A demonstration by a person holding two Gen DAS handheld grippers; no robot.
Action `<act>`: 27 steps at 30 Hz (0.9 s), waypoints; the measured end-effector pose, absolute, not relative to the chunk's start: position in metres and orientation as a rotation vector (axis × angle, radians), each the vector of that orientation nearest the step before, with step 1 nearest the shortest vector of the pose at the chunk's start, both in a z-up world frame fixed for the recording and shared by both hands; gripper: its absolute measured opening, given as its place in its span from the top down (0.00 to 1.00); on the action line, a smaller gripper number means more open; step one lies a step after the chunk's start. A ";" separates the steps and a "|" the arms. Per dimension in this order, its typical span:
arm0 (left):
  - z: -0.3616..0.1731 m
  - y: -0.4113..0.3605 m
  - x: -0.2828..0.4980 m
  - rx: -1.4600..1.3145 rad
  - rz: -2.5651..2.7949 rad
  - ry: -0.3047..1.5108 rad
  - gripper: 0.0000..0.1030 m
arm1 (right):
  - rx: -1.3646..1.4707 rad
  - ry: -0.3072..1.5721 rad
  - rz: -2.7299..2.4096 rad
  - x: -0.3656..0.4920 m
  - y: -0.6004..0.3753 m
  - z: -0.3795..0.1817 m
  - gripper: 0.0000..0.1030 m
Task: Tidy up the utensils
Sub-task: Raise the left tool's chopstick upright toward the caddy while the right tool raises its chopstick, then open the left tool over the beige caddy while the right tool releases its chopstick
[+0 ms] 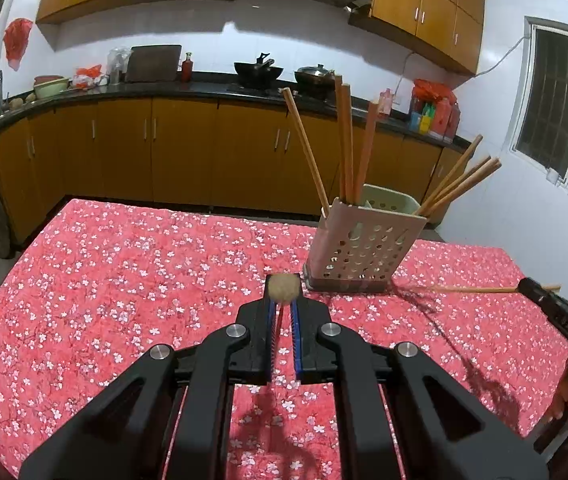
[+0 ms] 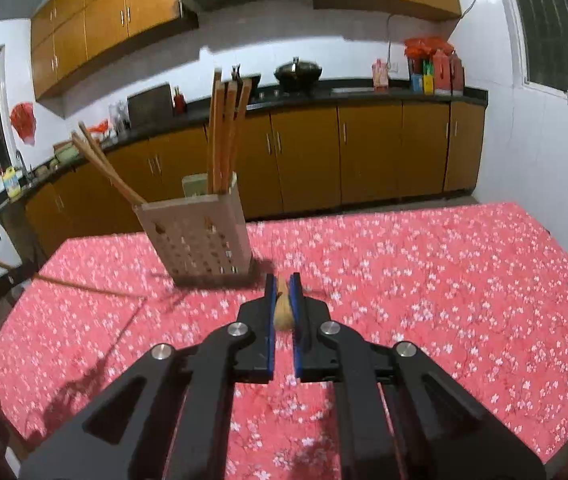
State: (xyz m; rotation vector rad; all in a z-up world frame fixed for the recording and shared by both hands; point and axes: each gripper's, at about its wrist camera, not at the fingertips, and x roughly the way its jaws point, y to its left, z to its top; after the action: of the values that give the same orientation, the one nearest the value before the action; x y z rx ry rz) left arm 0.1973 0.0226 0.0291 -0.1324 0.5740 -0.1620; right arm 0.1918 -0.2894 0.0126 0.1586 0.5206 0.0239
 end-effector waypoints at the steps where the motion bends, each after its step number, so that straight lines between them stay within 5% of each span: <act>1: 0.031 0.023 0.198 -0.135 -0.164 0.570 0.93 | 0.165 0.503 0.023 0.190 -0.291 0.016 0.93; 27: 0.111 0.002 0.203 -0.120 -0.257 0.365 0.93 | 0.123 0.191 0.144 0.170 -0.261 0.135 0.93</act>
State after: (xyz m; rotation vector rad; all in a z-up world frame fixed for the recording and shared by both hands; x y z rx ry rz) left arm 0.2031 0.0015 0.1115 -0.1198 0.3647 -0.2569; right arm 0.1698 -0.2613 0.1350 0.1232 0.1913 0.1444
